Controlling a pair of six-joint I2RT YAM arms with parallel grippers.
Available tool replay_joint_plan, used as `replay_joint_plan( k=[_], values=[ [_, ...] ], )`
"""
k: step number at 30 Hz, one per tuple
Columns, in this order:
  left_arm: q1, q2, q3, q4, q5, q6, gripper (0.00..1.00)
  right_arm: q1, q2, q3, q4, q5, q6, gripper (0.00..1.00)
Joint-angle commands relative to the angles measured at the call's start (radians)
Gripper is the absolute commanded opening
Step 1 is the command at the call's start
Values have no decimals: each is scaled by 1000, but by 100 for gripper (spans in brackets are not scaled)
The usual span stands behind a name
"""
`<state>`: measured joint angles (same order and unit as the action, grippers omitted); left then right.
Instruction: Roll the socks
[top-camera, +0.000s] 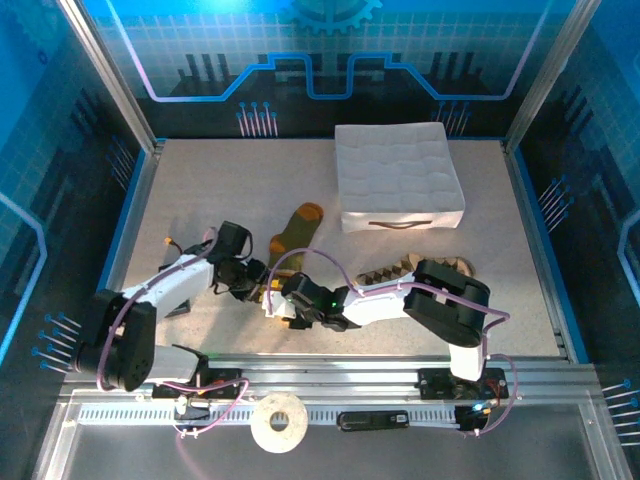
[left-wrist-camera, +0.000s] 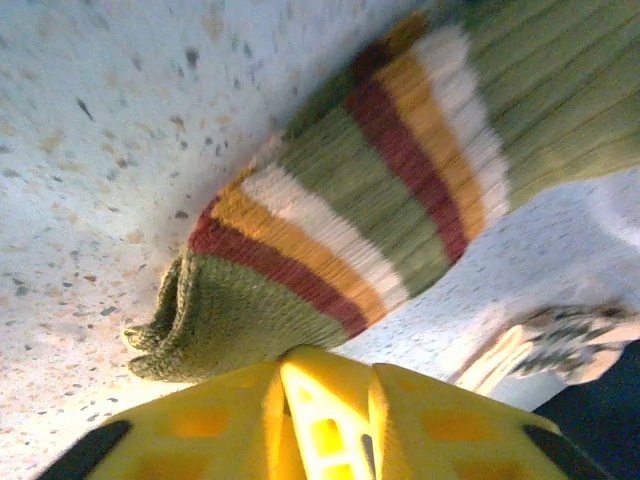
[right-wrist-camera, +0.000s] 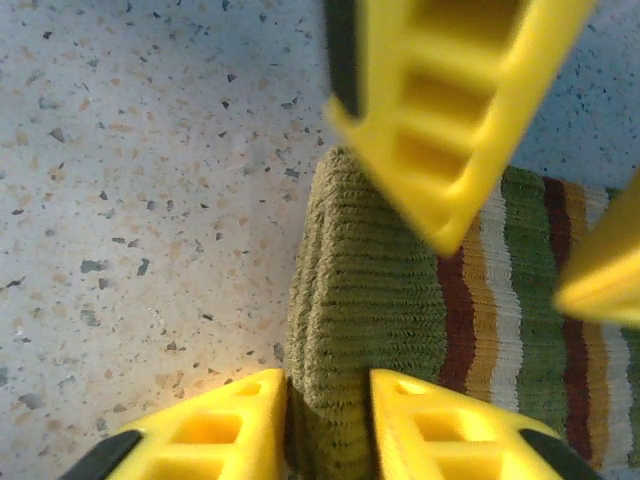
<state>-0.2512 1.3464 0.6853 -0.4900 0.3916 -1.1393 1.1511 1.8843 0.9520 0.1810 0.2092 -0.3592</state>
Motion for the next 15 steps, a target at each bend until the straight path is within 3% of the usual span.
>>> replay_joint_plan(
  k=[1, 5, 15],
  values=[
    [62, -40, 42, -99, -39, 19, 34, 5, 23, 5, -17, 12, 35, 19],
    [117, -85, 36, -125, -58, 34, 37, -2, -7, 21, -67, -37, 56, 1],
    [132, -160, -1, -155, -36, 53, 36, -68, -123, 17, -200, -312, 188, 0]
  ],
)
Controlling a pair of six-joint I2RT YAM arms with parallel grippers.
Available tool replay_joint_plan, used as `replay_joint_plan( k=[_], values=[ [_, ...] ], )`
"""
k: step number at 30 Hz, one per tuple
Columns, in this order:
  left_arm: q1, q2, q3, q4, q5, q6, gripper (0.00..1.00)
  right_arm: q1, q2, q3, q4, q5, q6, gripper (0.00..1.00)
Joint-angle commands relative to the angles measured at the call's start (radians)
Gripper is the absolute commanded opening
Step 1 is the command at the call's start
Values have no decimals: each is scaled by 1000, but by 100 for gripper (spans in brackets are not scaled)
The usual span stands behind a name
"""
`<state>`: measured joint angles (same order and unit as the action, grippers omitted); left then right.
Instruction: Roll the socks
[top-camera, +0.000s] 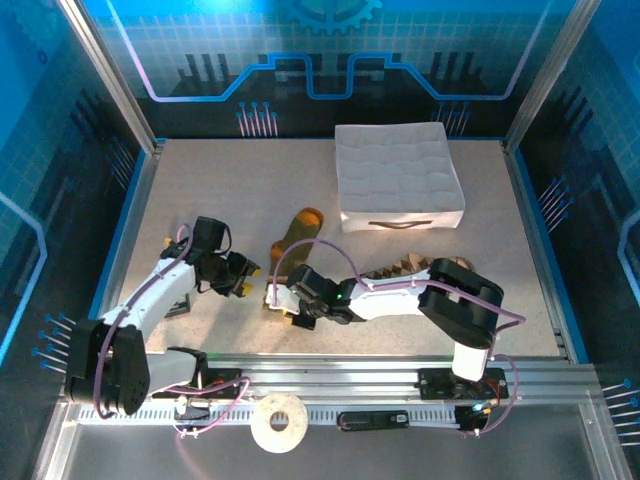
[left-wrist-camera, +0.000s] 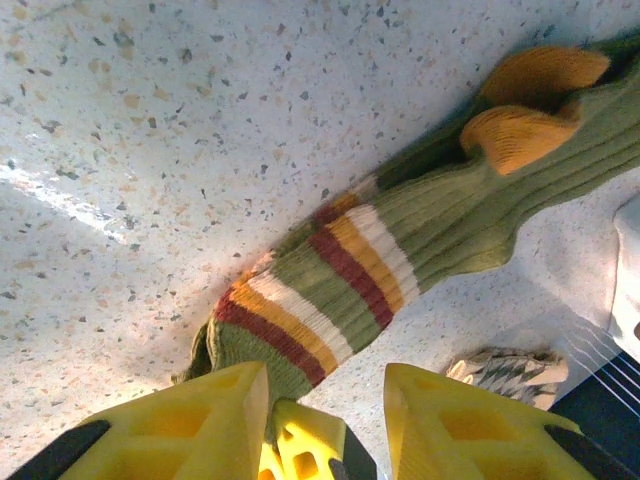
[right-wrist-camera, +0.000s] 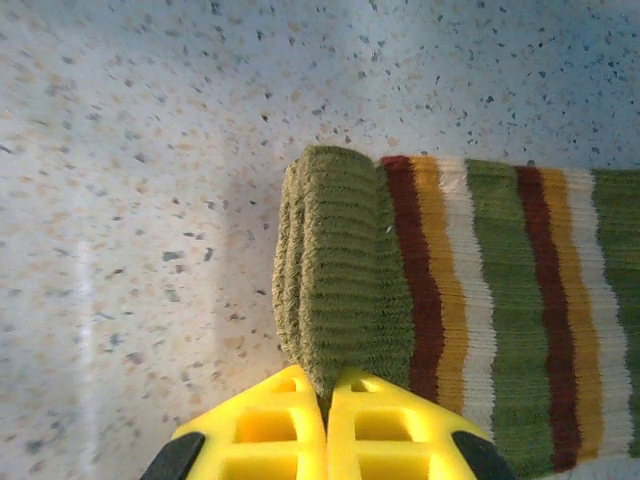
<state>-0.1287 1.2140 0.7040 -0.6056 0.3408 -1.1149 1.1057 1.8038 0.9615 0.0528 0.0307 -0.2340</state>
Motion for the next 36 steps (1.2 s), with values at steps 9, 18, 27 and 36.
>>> replay_joint_plan(
  k=[9, 18, 27, 36],
  values=[
    [7, -80, -54, -45, 66, 43, 30, -151, 14, 74, -148, -394, 282, 0],
    [-54, -77, -66, 14, 110, 62, 27, -253, 161, 238, -321, -532, 444, 0],
    [-132, -34, -115, 181, 110, -48, 26, -298, 228, 303, -374, -554, 524, 0],
    [-169, 11, -122, 237, 82, -146, 54, -308, 257, 351, -419, -568, 517, 0]
  ],
)
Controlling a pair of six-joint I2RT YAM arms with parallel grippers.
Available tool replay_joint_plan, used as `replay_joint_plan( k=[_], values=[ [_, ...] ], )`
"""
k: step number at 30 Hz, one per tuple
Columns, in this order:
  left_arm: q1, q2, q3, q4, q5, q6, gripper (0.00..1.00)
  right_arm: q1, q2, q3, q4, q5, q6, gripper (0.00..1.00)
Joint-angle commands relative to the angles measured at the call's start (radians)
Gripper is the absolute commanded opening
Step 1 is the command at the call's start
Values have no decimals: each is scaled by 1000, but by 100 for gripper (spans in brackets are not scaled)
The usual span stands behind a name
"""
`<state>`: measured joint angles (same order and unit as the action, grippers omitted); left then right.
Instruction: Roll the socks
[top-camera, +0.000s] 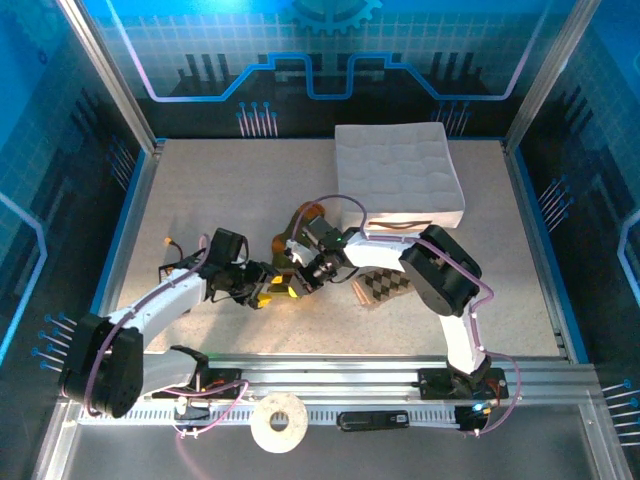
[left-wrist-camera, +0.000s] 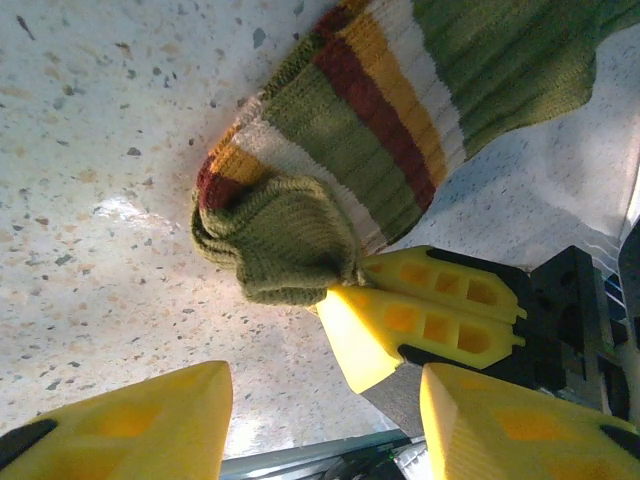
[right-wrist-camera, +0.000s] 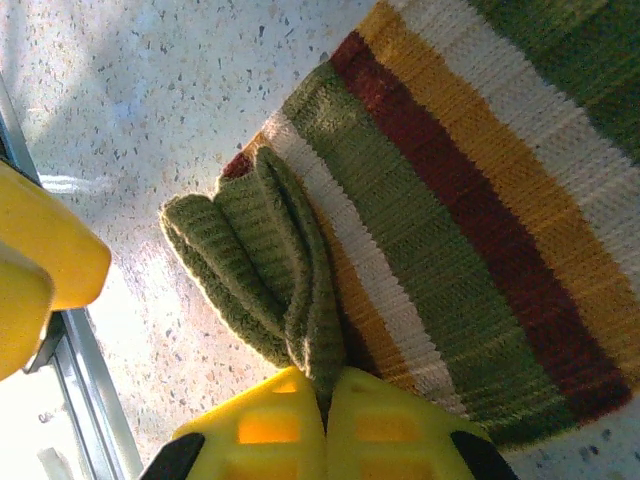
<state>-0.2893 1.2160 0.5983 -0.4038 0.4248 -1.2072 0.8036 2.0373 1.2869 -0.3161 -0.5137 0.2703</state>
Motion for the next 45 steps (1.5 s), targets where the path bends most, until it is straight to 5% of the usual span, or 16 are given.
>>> replay_joint_plan(
  k=[1, 17, 25, 32, 35, 37, 45],
  values=[
    [-11, 13, -21, 55, -8, -71, 54, -6, 24, 26, -50, -25, 13, 0],
    [-13, 236, 92, 101, -21, -84, 35, -7, 16, 15, -29, 0, 9, 1],
    [4, 324, 123, 53, -64, 4, 29, 5, -99, -72, 57, 76, -88, 27],
    [18, 362, 166, 13, -80, 49, 27, 101, -370, -368, 324, 394, -452, 42],
    [19, 372, 173, 3, -79, 55, 27, 196, -440, -505, 483, 547, -676, 55],
    [20, 373, 174, -1, -79, 57, 26, 248, -430, -529, 538, 647, -795, 61],
    [25, 393, 188, -16, -74, 73, 26, 351, -256, -414, 609, 869, -996, 56]
  ],
)
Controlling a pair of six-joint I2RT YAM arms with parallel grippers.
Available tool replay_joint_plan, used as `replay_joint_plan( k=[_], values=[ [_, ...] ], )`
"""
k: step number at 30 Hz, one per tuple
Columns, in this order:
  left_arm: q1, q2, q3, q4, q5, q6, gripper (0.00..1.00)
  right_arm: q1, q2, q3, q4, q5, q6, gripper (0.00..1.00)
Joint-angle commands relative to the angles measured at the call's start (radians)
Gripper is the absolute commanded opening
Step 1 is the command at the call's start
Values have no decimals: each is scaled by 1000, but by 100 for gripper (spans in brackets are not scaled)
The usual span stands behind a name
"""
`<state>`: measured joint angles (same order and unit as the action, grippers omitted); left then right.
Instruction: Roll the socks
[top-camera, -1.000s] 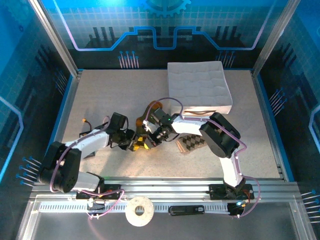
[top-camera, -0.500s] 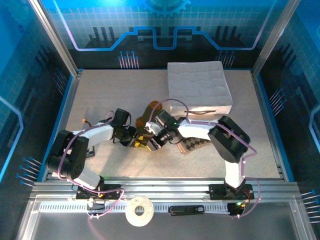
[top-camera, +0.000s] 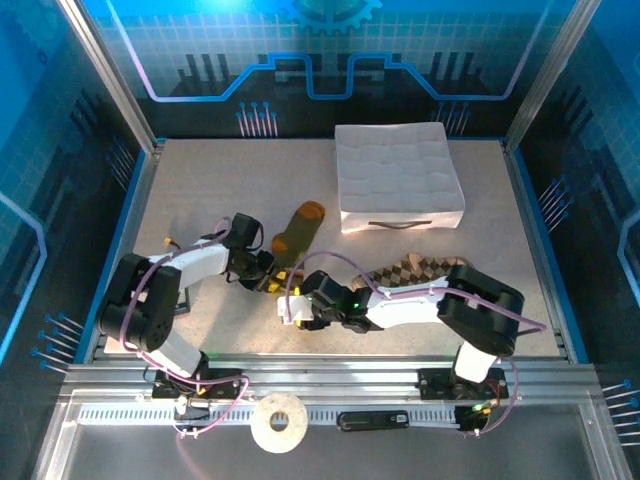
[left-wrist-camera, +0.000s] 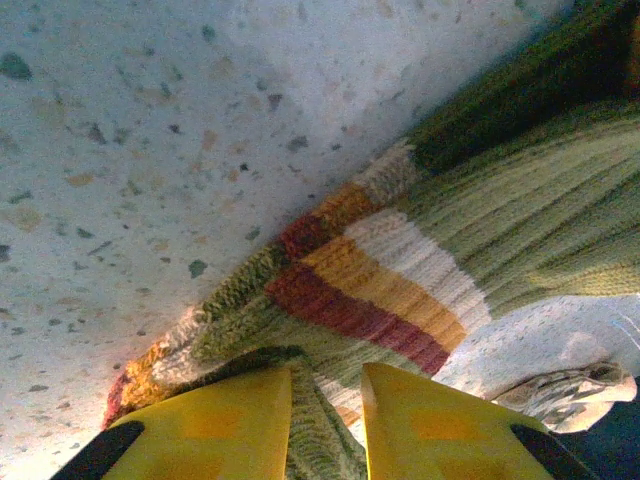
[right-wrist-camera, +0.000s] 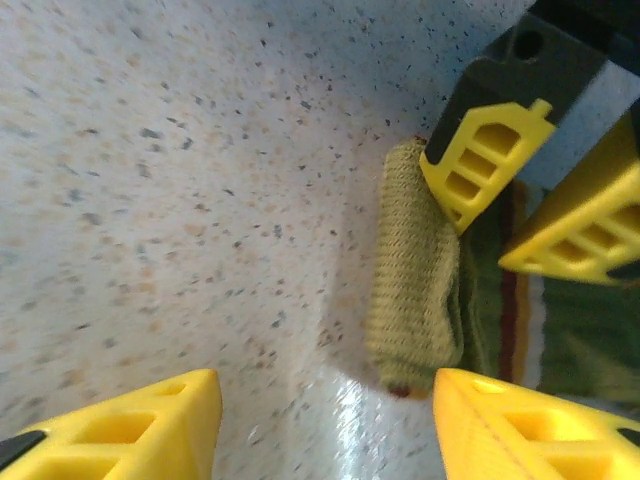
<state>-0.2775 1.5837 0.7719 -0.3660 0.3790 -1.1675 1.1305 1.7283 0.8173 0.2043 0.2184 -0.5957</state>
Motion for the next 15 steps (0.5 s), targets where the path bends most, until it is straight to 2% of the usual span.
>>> replay_joint_plan(
  k=[1, 7, 12, 15],
  values=[
    [14, 27, 16, -55, -28, 35, 26, 26, 73, 71, 95, 152, -132, 55],
    [20, 27, 26, -64, -19, 47, 26, 4, 199, 163, 33, 221, -44, 41],
    [38, -20, 48, -92, -12, 47, 26, -18, 222, 175, -24, 169, 33, 9],
    [60, -92, 73, -136, -32, 34, 40, -27, 199, 172, -72, 59, 84, 0]
  ],
)
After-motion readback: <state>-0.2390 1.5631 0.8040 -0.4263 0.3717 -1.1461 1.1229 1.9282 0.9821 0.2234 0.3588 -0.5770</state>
